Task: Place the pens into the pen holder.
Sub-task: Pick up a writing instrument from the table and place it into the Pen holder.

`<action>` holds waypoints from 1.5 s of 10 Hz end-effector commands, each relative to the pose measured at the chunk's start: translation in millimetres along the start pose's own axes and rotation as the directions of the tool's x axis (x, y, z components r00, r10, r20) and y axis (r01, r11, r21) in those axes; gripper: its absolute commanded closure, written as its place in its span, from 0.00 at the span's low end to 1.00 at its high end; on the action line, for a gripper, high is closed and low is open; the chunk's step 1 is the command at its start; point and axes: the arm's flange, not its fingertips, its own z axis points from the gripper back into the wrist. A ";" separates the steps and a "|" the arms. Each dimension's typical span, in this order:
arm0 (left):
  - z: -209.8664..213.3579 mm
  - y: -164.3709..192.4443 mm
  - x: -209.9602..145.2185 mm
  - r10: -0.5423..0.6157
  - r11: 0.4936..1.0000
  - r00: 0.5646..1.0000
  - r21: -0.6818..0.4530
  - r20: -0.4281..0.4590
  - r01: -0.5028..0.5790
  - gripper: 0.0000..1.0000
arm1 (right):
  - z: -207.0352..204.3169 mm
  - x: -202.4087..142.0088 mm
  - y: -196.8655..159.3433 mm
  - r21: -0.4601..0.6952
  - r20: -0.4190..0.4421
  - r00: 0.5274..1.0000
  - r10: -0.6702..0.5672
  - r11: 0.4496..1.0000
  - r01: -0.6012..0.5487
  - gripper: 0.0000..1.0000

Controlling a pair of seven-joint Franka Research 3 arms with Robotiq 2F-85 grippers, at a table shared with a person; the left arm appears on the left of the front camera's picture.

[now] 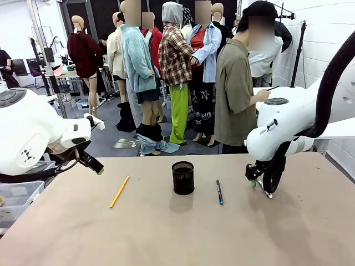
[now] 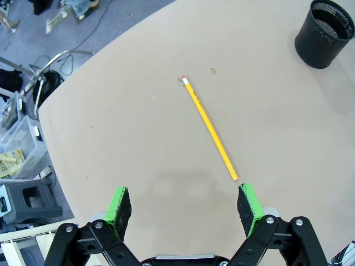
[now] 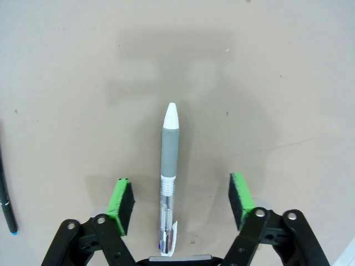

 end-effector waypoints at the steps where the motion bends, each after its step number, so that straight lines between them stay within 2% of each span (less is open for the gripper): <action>1: -1.8 0.1 1.0 -0.001 1.000 1.000 0.006 0.011 0.001 0.00 | -2.4 6.4 6.0 0.002 -0.019 1.000 -0.012 1.000 0.012 0.53; 3: -1.8 0.1 1.0 -0.001 1.000 1.000 0.006 0.011 0.001 0.00 | -1.4 5.5 5.6 0.010 -0.022 1.000 -0.014 1.000 0.014 0.93; 4: -1.8 0.1 1.0 -0.001 1.000 1.000 0.006 0.011 0.001 0.00 | -1.3 5.3 5.7 0.020 -0.025 1.000 -0.011 1.000 0.012 1.00; 7: -1.8 0.1 1.0 -0.001 1.000 1.000 0.006 0.011 0.001 0.00 | -2.2 5.0 2.8 0.051 -0.032 0.999 -0.017 0.999 0.018 1.00; 10: -1.8 0.1 1.0 -0.001 1.000 1.000 0.006 0.011 0.001 0.00 | 10.7 -4.1 -2.1 0.094 0.008 1.000 -0.003 0.996 0.002 1.00; 13: -1.8 0.1 1.0 -0.001 1.000 1.000 0.006 0.011 0.001 0.00 | 61.0 -29.8 7.1 0.158 0.179 0.978 0.107 0.978 -0.136 1.00; 15: -1.8 0.1 1.0 -0.001 1.000 1.000 0.006 0.011 0.001 0.00 | 95.8 -49.2 13.3 0.165 0.299 0.937 0.181 0.957 -0.238 1.00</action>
